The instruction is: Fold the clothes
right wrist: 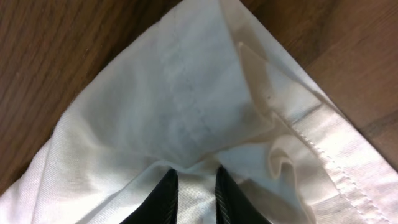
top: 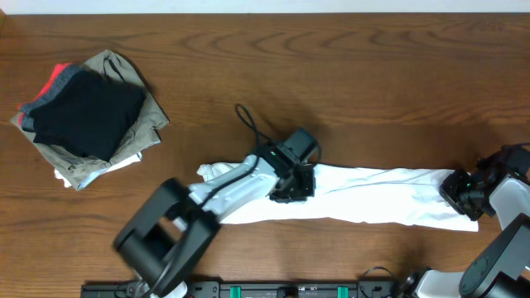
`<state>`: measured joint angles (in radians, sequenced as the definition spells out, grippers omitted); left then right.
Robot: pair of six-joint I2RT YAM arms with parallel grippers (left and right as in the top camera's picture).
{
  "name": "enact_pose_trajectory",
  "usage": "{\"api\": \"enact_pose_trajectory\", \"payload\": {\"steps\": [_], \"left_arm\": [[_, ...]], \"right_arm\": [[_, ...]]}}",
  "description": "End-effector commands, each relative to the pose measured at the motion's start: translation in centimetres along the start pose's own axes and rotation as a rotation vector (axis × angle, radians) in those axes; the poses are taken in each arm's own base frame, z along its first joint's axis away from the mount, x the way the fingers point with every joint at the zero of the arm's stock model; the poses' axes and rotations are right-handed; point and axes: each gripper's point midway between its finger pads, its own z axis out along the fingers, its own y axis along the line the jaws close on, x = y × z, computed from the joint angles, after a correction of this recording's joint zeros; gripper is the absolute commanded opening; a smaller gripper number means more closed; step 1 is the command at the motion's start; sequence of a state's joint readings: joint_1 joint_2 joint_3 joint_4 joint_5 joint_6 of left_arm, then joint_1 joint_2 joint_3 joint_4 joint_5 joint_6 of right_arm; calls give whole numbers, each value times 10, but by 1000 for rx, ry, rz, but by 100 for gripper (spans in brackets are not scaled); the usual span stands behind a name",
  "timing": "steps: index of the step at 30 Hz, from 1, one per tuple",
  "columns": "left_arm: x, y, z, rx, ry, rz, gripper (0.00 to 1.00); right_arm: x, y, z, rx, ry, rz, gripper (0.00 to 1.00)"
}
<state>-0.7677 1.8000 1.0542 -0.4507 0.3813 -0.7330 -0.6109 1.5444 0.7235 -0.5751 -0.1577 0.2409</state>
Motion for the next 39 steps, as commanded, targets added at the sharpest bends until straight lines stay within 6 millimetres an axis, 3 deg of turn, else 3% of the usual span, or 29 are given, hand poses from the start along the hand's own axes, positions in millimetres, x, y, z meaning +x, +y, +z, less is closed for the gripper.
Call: {"api": "enact_pose_trajectory", "payload": {"steps": [1, 4, 6, 11, 16, 28, 33, 39], "left_arm": [[-31, 20, -47, -89, -194, 9, 9], [-44, 46, -76, -165, -271, -50, 9], [-47, 55, -83, -162, -269, -88, 9], [-27, 65, -79, -99, -117, -172, 9], [3, 96, -84, -198, 8, -264, 9], [26, 150, -63, -285, 47, -334, 11], [22, 197, -68, -407, -17, -410, 14], [8, 214, -75, -394, -68, -482, 15]], "right_arm": [[7, 1, 4, -1, 21, -15, 20], [7, 1, 4, -1, 21, -15, 20], [7, 1, 4, -1, 21, -15, 20], [8, 1, 4, 0, 24, -15, 20], [8, 1, 4, 0, 24, -15, 20], [10, 0, 4, 2, 32, -14, 20], [11, 0, 4, 3, 35, -14, 20], [11, 0, 4, 2, 35, -13, 20]]}}
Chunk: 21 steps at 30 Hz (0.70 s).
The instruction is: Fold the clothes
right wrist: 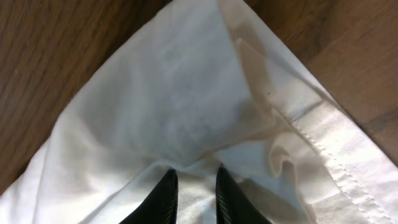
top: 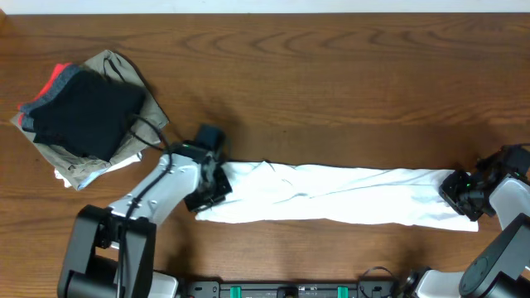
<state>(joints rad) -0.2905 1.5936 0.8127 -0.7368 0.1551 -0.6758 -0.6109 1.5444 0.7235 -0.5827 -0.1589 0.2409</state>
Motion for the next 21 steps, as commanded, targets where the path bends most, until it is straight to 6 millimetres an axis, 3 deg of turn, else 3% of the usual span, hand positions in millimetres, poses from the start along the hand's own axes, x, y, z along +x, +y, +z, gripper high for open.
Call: {"api": "enact_pose_trajectory", "payload": {"steps": [1, 8, 15, 21], "left_arm": [[-10, 11, 2, -38, -33, -12, 15], [-13, 9, 2, -28, -45, -7, 15], [-11, 10, 2, -34, -38, -7, 15], [-11, 10, 2, -35, -36, -7, 15]], "right_arm": [[9, 0, 4, 2, 27, -14, 20], [7, 3, 4, -13, 22, -16, 20], [-2, 33, -6, -168, 19, -25, 22], [-36, 44, -33, -191, -42, -47, 28]]}}
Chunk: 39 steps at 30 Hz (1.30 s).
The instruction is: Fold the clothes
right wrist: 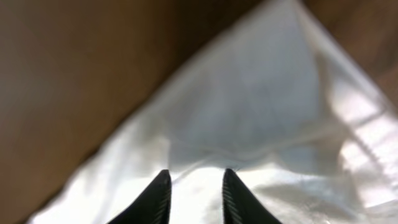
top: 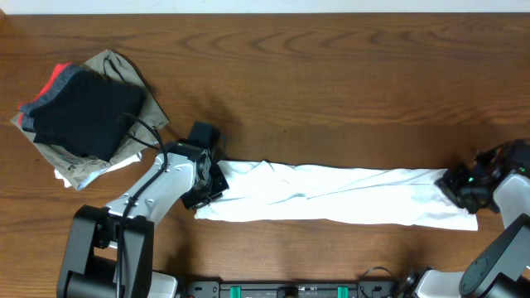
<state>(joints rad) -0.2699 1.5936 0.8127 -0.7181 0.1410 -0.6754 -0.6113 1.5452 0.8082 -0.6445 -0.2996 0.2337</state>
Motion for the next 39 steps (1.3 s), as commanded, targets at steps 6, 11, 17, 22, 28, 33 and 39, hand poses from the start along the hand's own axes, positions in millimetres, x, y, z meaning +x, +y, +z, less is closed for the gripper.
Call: {"api": "enact_pose_trajectory", "payload": {"steps": [6, 11, 17, 22, 28, 33, 39], "left_arm": [[-3, 8, 2, -38, -13, 11, 16], [-3, 8, 2, -38, -13, 11, 16], [-3, 8, 2, -38, -13, 11, 16], [-2, 8, 2, -39, -12, 14, 17], [-3, 8, 2, -38, -12, 16, 16], [-3, 8, 2, -38, -12, 15, 17], [-3, 8, 2, -38, -12, 15, 17]], "right_arm": [[-51, 16, -36, -46, -121, -121, 48], [-43, -15, -29, 72, -75, -127, 58], [-25, -40, -6, 113, 44, -110, 73], [-14, -54, 11, 140, 122, -78, 81], [-5, -66, 24, 177, 179, -64, 84], [-12, -69, 26, 175, 158, -58, 84], [-23, -69, 26, 160, 116, -53, 84]]}}
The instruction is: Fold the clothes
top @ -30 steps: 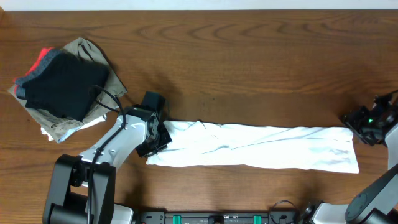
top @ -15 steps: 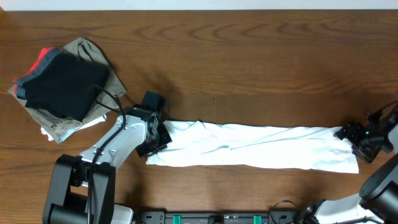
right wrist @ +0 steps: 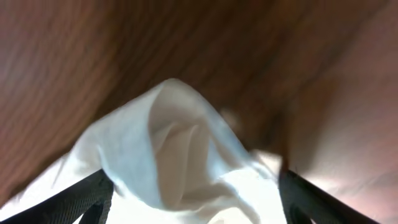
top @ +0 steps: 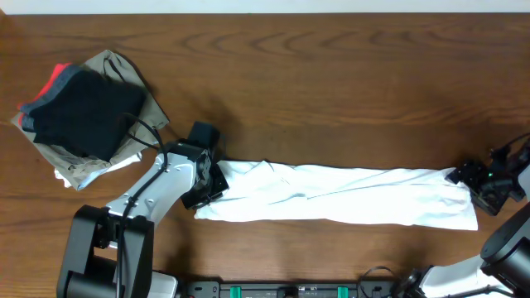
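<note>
A long white garment [top: 331,194] lies stretched in a strip across the near side of the table. My left gripper [top: 207,180] rests on its left end; the overhead view does not show how its jaws stand. At the right end my right gripper [top: 474,177] is open, its fingers [right wrist: 87,198] spread wide. A raised fold of the white garment [right wrist: 168,143] bulges between them in the blurred right wrist view.
A pile of folded clothes [top: 87,116], dark on top over tan, red and white pieces, sits at the far left. The brown wooden table [top: 331,74] runs behind the garment. A black cable [top: 141,132] loops off the left arm near the pile.
My right gripper has gone from nearly shut on the garment's right end to wide open and sits a little further right. The left arm and the garment have not moved.
At first my left gripper was at the middle of the garment, the left part bunched, and my right gripper pinched the right end. Then the left gripper was at the left end with the garment stretched out straight. Now the right jaws stand open.
</note>
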`<state>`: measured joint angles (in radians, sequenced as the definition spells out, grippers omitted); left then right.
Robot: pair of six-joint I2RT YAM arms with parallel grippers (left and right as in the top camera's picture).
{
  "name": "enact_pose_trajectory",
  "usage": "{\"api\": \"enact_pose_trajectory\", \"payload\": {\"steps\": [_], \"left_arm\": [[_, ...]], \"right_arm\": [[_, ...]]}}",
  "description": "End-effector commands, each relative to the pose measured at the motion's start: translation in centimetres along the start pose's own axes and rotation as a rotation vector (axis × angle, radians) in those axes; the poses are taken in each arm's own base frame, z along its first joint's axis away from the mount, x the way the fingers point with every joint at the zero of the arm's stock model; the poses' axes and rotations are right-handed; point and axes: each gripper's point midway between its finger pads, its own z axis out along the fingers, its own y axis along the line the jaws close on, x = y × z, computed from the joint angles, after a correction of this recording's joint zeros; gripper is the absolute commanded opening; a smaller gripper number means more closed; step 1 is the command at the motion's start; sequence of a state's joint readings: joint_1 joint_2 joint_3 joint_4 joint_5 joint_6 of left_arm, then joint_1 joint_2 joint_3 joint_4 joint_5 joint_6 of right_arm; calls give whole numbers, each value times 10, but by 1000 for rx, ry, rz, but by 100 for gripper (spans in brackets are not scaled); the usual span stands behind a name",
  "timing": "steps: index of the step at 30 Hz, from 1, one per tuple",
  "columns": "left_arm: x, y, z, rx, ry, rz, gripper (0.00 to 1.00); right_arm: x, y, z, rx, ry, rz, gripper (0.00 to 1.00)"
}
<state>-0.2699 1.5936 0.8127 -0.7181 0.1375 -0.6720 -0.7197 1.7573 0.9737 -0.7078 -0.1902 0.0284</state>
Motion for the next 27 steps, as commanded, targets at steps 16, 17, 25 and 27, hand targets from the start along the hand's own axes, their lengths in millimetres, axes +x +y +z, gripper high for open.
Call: {"api": "enact_pose_trajectory", "payload": {"steps": [16, 17, 25, 27], "left_arm": [[-4, 6, 2, -31, -16, 12, 17], [-3, 6, 2, -31, -15, 12, 17], [-3, 6, 2, -31, -15, 12, 17], [-2, 5, 2, -24, -9, 12, 17]], "right_arm": [[28, -17, 15, 4, 122, 26, 82], [29, -17, 15, 4, 128, 27, 82], [36, -23, 14, 37, 156, 32, 81], [31, -18, 15, 8, 135, 29, 82]]}}
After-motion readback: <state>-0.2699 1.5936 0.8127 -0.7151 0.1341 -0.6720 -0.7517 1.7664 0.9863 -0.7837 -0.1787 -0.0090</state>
